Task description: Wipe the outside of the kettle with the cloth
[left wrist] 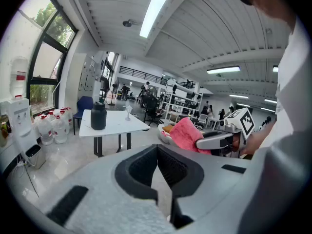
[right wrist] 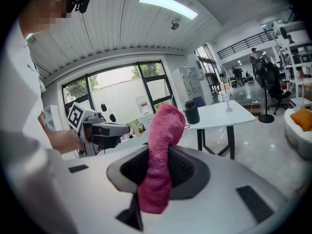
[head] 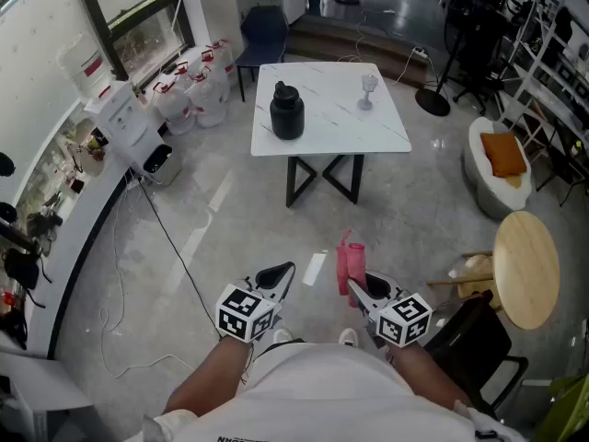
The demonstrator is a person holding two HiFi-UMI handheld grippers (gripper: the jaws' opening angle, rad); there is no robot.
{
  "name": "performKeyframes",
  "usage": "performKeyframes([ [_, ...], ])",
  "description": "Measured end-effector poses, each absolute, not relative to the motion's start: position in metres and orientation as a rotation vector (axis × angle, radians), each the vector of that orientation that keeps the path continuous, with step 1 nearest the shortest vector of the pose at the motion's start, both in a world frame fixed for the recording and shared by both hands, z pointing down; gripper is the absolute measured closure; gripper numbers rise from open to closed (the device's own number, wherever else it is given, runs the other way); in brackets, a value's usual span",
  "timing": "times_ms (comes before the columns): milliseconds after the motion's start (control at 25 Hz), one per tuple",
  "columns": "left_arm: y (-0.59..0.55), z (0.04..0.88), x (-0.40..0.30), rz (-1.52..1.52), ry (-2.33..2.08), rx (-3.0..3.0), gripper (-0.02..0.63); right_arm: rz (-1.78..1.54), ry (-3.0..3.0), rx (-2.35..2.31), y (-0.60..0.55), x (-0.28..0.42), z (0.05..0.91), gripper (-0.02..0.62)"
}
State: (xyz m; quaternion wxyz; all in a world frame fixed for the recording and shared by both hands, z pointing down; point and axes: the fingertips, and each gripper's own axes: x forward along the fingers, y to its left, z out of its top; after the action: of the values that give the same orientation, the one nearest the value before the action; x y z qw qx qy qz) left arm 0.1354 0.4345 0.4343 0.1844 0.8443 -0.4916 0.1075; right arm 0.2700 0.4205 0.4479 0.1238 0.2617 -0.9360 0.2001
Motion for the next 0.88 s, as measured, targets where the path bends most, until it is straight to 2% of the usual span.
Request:
performKeyframes([
  [480, 0.434, 0.434, 0.131, 0.304, -1.376, 2.387, 0.598, 0.583, -2.732, 0.755, 0.419, 0.261, 0.447, 0.489],
  [880, 0.440, 0.435, 0.101, 0.298, -1.367, 2.390, 0.598, 0.623, -2.722, 0.712, 0.432, 0.227, 0.448, 0.482],
])
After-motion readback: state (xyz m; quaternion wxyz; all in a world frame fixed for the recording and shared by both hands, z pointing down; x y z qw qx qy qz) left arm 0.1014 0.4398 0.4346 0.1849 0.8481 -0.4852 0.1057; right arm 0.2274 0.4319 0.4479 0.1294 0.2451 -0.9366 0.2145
